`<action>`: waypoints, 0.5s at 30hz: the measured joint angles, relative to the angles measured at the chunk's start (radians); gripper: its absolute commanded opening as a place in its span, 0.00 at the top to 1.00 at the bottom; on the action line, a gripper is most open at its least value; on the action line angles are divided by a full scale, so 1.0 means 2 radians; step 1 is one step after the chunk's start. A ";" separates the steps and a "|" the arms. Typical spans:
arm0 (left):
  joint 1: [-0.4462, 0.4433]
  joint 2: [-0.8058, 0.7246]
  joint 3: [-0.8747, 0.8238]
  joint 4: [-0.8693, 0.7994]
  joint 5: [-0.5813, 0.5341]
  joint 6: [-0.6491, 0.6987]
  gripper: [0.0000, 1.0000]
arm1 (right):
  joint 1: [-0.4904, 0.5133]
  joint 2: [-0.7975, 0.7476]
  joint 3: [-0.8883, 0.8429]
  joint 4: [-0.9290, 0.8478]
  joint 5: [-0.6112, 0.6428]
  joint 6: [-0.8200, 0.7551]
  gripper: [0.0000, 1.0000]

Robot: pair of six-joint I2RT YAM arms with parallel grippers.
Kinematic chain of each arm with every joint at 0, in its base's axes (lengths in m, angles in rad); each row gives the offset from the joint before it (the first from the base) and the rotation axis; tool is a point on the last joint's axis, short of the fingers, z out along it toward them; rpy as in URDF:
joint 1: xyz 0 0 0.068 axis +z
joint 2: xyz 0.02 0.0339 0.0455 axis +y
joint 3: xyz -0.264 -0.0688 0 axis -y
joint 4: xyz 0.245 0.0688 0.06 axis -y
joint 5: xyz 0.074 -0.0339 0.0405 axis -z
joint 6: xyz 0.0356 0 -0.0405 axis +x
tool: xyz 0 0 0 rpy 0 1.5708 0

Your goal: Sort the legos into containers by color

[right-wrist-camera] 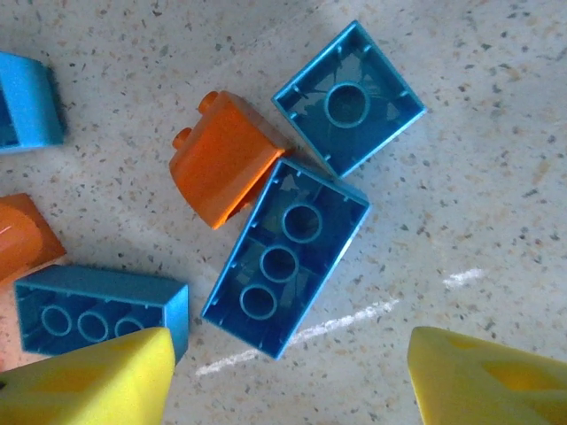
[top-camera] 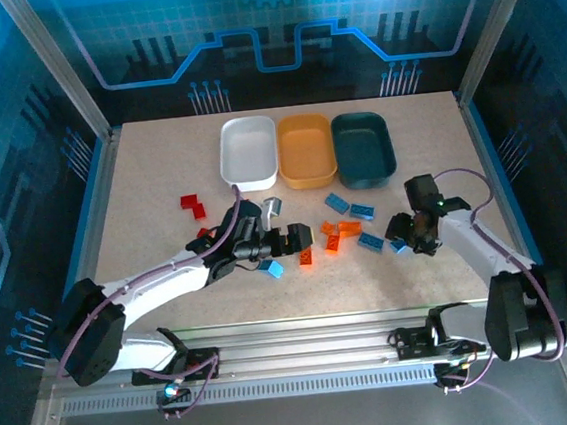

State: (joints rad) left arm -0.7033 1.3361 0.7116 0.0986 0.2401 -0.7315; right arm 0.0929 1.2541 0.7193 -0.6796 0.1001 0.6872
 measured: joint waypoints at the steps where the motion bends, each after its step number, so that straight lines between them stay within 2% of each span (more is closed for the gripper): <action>1: 0.000 -0.002 0.000 -0.001 -0.002 0.000 0.01 | -0.001 0.010 0.000 0.005 -0.001 0.000 0.35; 6: 0.000 -0.010 -0.002 -0.002 -0.014 0.000 0.01 | -0.002 0.055 0.000 0.027 -0.003 0.003 0.40; 10: 0.000 -0.010 -0.005 -0.005 -0.021 0.000 0.01 | -0.003 0.072 0.001 0.046 -0.002 0.005 0.51; 15: 0.000 -0.010 -0.006 -0.009 -0.023 0.002 0.01 | -0.004 0.075 0.000 0.052 -0.001 0.009 0.59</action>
State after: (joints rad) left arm -0.7029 1.3167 0.6998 0.0799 0.1932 -0.7277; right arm 0.0856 1.4048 0.7197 -0.5751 0.0975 0.7048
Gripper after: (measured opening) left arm 0.990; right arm 0.445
